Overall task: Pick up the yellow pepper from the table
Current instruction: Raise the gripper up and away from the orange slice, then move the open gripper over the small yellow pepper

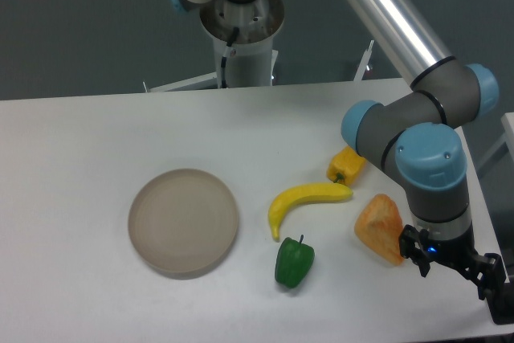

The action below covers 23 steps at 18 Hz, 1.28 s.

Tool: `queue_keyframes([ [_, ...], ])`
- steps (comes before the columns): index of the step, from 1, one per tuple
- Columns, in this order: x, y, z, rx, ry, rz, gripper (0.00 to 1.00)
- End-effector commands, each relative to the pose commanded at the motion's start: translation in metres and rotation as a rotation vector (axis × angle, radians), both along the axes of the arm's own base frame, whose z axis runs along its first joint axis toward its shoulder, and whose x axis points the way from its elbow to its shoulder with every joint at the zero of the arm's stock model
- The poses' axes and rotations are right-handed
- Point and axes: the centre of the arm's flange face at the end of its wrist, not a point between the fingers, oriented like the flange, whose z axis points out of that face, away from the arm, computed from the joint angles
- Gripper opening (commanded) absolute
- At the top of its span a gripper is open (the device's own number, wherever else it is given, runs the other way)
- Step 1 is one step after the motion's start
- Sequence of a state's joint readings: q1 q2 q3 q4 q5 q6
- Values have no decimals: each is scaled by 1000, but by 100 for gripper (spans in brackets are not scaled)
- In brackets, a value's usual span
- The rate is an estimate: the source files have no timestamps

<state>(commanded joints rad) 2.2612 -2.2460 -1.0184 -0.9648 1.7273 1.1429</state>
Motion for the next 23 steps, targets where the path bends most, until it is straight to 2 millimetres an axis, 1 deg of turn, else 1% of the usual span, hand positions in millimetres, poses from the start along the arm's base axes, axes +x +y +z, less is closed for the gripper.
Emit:
queue_keyframes([
  [1,6,-9,6,-5,-19,21,100],
  [3,16,-18,18,-22,-62,49,100],
  [4,22,-30,32,-40,-98,52,100],
  [6,33,-47,50,-47,-163,44,100],
  [7,33,-68,66,-52,-201,50,100],
  [9,29,-91,75,-76,-242,65,100],
  [10,19,-110,73,-112,-277,67,100],
  [12,5,-148,67,-179,-310,10,100],
  [13,-6,-163,47,-217,-332,-17,100],
  [14,-7,-171,36,-234,-347,-28,100],
  [15,-6,-179,30,-242,-359,-30,100],
  [16,-10,-192,28,-241,-367,-16,100],
  [17,-10,-199,24,-242,-380,-11,100],
  [18,-9,-203,17,-248,-391,-24,100],
  [19,-14,-218,9,-262,-400,-46,100],
  [20,-14,-224,2,-269,-412,-72,100],
  [21,-14,-230,-1,-244,-422,-95,100],
  [22,-17,-238,-11,-195,-444,-102,100],
  [23,-14,-243,-20,-185,-446,-101,100],
])
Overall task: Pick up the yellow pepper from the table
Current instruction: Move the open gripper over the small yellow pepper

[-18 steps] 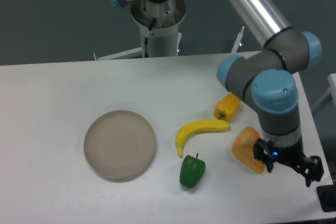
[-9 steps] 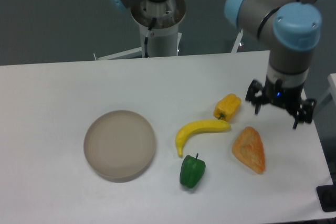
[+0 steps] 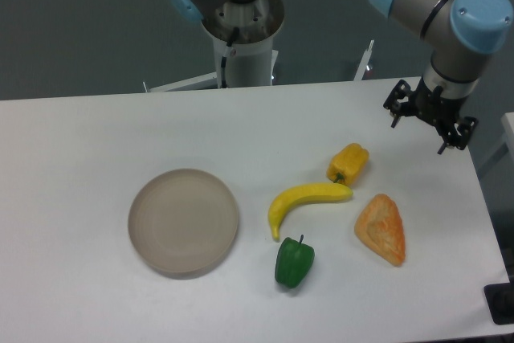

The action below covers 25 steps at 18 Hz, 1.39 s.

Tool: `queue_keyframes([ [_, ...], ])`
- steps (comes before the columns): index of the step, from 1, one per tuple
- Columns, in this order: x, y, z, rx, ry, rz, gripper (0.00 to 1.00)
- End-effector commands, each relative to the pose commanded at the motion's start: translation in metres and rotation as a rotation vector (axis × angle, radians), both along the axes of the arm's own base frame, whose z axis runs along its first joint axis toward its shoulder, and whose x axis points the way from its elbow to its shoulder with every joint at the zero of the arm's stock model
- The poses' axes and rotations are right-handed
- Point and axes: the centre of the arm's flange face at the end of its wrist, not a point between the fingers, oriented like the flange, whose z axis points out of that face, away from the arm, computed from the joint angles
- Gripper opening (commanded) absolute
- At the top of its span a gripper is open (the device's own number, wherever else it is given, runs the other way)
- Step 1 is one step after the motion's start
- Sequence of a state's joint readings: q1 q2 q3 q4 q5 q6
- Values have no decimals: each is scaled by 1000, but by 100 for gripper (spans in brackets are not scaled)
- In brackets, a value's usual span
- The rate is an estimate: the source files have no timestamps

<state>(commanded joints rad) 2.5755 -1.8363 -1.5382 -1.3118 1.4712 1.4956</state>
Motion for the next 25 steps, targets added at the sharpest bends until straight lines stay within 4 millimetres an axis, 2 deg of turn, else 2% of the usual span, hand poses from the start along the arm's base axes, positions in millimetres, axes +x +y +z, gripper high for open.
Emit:
queue_keyframes([
  [2,6,-7,-12,27,33,13,100],
  [5,11,-6,-18,23,25,18,100],
  [6,18,-8,-28,16,15,14,100],
  [15,47,-24,-72,28,33,20,100],
  [20,54,-25,-79,20,14,65,100],
  [25,68,-23,-99,38,38,83,100],
])
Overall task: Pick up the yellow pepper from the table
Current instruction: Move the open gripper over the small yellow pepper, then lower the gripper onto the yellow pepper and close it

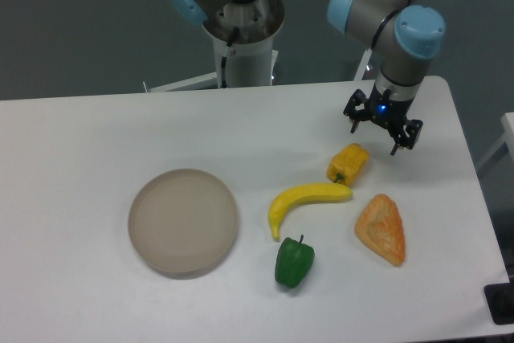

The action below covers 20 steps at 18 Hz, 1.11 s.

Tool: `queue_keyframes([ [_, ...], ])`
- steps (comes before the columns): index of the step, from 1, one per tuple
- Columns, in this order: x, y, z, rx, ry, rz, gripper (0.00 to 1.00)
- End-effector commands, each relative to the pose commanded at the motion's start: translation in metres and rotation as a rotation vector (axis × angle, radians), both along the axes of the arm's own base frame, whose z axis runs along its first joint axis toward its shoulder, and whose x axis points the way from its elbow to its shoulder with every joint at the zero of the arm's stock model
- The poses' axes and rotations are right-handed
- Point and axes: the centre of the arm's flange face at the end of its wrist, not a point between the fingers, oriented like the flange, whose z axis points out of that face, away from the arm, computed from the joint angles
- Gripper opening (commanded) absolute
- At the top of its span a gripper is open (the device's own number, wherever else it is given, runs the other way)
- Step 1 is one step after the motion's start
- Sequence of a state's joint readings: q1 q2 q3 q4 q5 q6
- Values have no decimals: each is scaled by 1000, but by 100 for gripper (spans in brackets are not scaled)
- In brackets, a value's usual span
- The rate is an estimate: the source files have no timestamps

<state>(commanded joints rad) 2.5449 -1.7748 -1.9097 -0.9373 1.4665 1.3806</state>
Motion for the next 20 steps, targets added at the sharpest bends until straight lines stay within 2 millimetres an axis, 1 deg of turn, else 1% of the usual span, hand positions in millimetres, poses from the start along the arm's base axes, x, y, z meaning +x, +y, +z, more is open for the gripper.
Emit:
queue_keyframes([
  [5,2,1,-2,-2,1,-32,100],
  [7,1,3,-6,-6,3,-81,100],
  [12,5,0,-14,-16,-13,-81,100],
  [14,10,5,-14,-15,-12,-88,100],
  [17,18,11,-20,-22,-23,-102,100],
  [20,17,13,-25,-23,-24,-104,100],
])
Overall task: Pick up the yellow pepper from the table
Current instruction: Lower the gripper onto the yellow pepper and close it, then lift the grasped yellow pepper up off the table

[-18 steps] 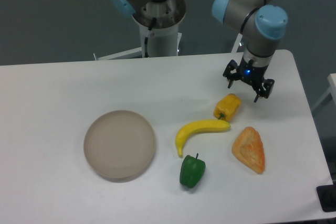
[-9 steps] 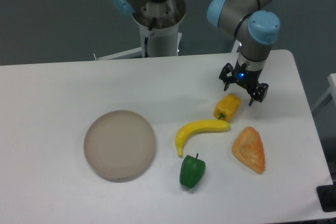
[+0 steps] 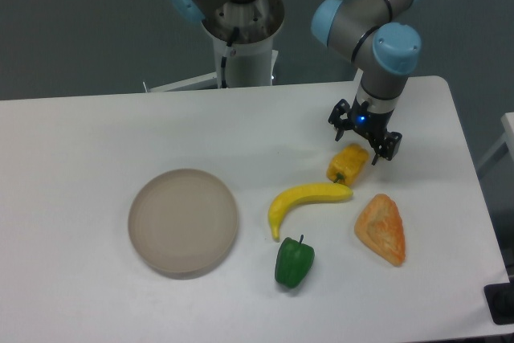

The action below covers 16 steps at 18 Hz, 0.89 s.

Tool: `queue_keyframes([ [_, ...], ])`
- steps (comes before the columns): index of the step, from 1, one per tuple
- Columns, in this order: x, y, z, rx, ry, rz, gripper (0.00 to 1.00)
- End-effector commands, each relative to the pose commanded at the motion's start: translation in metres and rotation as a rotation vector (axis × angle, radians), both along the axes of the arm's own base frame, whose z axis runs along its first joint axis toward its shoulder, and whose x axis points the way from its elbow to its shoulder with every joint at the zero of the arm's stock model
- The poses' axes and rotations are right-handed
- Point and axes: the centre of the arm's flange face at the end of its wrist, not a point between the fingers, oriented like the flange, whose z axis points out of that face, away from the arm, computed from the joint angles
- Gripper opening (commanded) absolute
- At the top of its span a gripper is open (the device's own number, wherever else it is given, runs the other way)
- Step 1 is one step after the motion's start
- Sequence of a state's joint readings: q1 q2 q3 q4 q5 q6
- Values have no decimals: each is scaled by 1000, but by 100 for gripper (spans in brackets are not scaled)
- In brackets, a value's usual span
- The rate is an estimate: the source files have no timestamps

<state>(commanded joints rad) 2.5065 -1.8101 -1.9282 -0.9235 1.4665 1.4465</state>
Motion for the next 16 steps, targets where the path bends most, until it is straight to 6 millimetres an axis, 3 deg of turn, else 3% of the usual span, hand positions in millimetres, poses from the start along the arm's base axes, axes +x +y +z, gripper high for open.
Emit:
queue_keyframes([
  [5,2,2,-4,0,0,-6,97],
  [7,3,3,-3,1,1,-9,53],
  [8,3,3,-3,1,1,-8,43],
  [10,1,4,-1,4,5,-11,32],
  [13,-3,6,5,11,15,-8,29],
  [16,-13,13,26,36,54,-13,29],
])
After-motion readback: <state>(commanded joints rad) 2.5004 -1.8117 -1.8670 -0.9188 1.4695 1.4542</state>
